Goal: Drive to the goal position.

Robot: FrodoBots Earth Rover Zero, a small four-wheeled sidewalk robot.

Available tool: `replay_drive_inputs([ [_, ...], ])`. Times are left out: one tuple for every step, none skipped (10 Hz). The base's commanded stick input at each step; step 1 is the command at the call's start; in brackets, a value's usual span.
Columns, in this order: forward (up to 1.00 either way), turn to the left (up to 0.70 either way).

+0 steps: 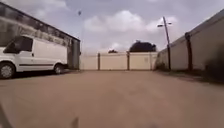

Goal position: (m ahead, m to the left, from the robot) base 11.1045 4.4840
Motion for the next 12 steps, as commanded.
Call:
replay_drive_inputs([
  [0.70, 0.00],
  [0.70, 0.00],
  [0.70, 0.00],
  [0.70, 0.00],
  [0.70, 0.00],
  [0.70, 0.00],
  [0.70, 0.00],
  [0.70, 0.00],
  [0.70, 0.00],
  [0.70, 0.00],
  [0.70, 0.00],
  [0.70, 0.00],
])
